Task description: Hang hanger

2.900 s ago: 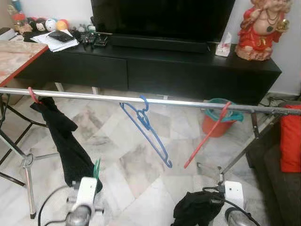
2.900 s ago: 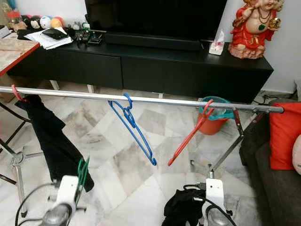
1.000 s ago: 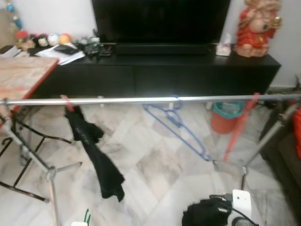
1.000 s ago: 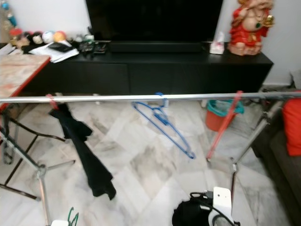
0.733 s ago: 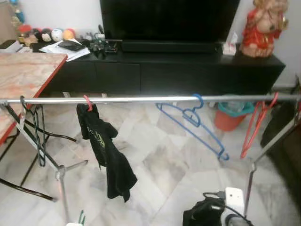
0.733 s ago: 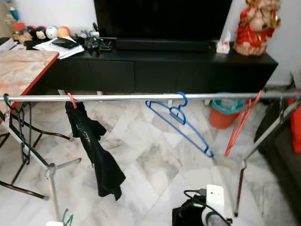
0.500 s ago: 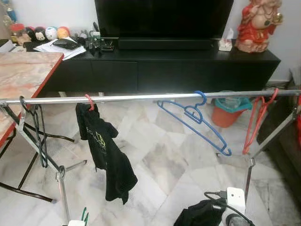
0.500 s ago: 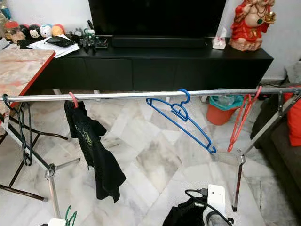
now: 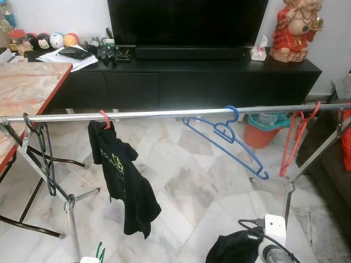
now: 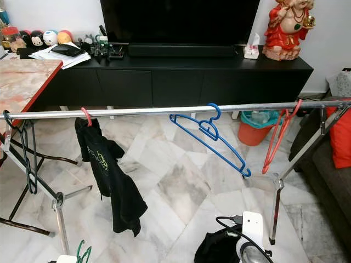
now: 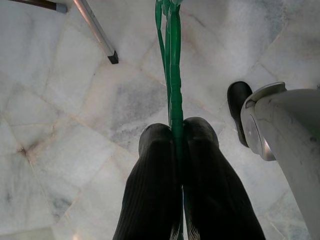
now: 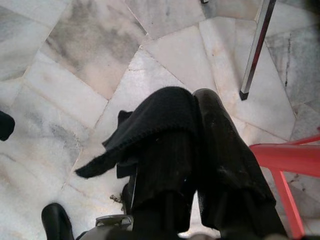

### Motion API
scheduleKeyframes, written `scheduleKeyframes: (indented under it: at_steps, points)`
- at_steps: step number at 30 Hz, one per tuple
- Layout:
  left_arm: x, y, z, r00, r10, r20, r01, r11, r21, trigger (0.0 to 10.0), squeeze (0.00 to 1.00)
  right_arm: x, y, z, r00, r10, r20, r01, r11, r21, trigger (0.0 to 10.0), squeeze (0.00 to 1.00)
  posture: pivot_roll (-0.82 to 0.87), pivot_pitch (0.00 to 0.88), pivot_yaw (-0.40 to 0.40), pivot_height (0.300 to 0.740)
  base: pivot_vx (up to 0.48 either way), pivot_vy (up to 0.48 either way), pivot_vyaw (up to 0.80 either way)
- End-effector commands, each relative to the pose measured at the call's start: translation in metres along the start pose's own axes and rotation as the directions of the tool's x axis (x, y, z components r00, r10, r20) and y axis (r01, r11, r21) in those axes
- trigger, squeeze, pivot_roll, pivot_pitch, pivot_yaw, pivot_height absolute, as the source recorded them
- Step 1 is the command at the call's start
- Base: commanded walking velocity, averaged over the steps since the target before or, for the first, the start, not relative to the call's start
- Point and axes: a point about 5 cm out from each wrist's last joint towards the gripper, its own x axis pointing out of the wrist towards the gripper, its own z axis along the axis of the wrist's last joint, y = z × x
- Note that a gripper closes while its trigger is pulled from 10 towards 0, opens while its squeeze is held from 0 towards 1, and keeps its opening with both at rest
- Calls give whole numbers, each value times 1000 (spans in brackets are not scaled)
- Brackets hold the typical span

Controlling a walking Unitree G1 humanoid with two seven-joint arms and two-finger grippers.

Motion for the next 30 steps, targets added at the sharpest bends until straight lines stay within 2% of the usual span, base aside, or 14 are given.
scheduleKeyframes:
  at_steps: [1,10,15,30]
  points:
    - [-1,-1,-2,1000,-12,-2,12,1000,22,10000,0,1,-2,8,999,-16,33,15,1000,23,10000,0,-107,0,14,740,0,0,0]
    - [2,-2,12,1000,-14,16,14,1000,25,10000,0,3,3,14,998,-20,62,19,1000,23,10000,0,-104,0,23,740,-87,0,0]
    - [2,5,11,1000,-5,13,4,999,41,10000,0,3,16,20,996,-2,93,1,1000,12,10000,0,-107,0,50,740,-272,0,0]
    - [1,13,9,1000,10,7,-11,998,57,10000,0,2,31,28,988,6,157,-10,1000,27,10000,0,-114,0,81,740,-291,0,0]
